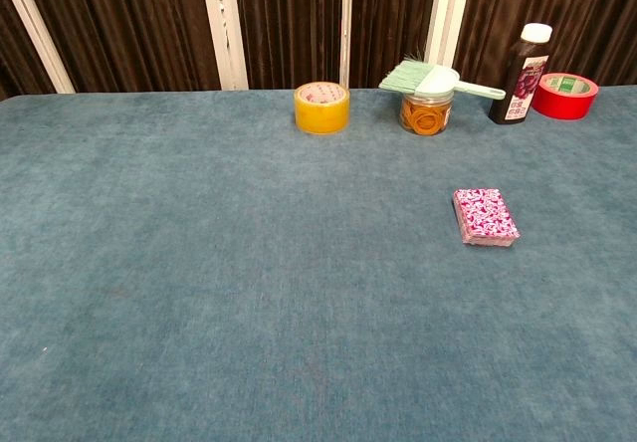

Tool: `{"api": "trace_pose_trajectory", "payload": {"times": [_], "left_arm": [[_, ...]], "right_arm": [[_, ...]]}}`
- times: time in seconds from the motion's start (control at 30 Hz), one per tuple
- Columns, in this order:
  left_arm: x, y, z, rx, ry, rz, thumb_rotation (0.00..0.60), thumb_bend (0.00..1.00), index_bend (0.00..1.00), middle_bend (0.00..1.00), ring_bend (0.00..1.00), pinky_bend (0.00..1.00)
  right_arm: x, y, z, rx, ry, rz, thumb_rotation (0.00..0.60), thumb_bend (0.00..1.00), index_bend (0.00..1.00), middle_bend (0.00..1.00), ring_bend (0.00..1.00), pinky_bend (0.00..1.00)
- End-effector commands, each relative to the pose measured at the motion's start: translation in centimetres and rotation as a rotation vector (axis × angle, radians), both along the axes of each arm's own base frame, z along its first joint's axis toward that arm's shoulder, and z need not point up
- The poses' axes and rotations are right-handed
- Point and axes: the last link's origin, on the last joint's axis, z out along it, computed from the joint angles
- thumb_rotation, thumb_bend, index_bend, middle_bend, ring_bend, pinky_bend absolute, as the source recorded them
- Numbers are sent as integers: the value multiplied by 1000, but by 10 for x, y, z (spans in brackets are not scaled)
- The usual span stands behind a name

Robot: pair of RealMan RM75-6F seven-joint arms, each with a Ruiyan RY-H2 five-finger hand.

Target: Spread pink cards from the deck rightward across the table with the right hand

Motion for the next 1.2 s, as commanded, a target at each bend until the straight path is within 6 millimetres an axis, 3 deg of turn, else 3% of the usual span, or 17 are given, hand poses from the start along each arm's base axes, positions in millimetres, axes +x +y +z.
{"api": "trace_pose_trajectory", "payload": {"times": [0.03,0.37,0.53,0.9,1.2], "left_arm": [[0,0,0,-1,-3,1,600,0,0,0,0,0],[1,-1,1,-3,-10,0,600,0,0,0,0,0],[1,-1,1,-11,-20,3,600,0,0,0,0,0],[1,-1,1,-32,-35,2,600,0,0,0,0,0],[1,1,2,-59,-59,15,600,0,0,0,0,0]], "right_arm": [[0,0,0,0,-1,-3,600,186,0,0,0,0],[5,-4,-2,32,-48,-12,600,186,0,0,0,0],[17,-16,-4,78,-61,7,600,186,0,0,0,0],[70,-78,-33,248,-11,40,600,187,0,0,0,0],[97,-123,-67,326,-4,-11,600,186,0,0,0,0]]}}
